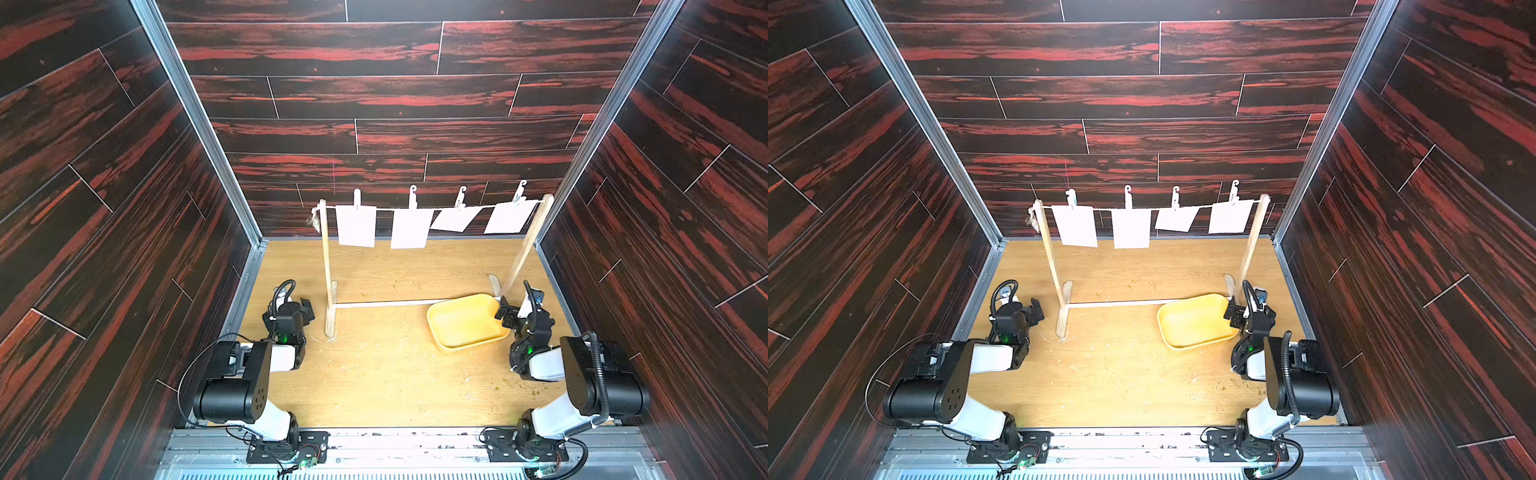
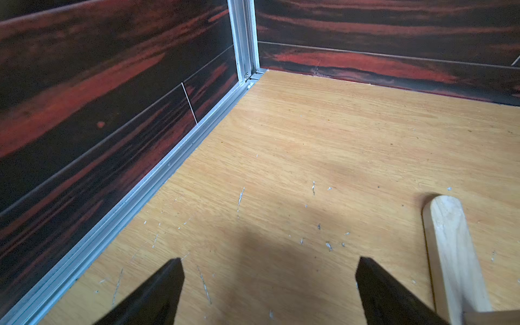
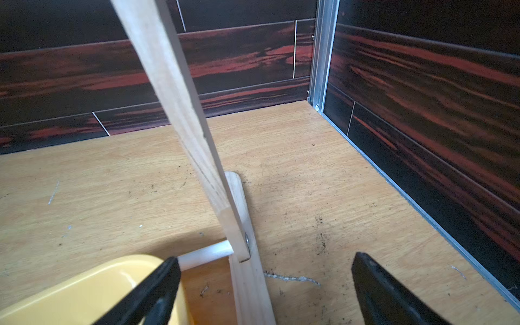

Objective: Remove the postcards from the strings
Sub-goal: Adjust the clothesline at the center of the board.

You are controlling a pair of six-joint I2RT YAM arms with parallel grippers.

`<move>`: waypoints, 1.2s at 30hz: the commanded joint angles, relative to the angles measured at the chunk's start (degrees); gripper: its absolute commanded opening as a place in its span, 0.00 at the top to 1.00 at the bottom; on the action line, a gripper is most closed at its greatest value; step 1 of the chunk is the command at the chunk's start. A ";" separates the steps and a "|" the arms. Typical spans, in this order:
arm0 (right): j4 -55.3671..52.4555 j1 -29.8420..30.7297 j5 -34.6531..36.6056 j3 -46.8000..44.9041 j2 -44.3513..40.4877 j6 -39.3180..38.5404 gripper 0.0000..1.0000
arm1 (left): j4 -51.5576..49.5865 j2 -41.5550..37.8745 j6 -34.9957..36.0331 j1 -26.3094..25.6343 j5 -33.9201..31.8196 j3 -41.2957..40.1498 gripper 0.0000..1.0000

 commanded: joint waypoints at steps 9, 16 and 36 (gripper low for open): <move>0.71 0.24 -0.03 1.08 -0.60 -0.27 0.01 | -0.02 -1.03 0.19 0.13 0.53 1.01 0.00; 0.72 0.27 0.00 1.08 -0.59 -0.27 0.01 | -0.02 -1.03 0.14 0.21 0.55 1.00 0.00; 0.03 0.22 -1.31 0.37 -3.10 -0.68 0.01 | -1.92 -3.79 -0.51 0.25 -1.29 1.42 0.00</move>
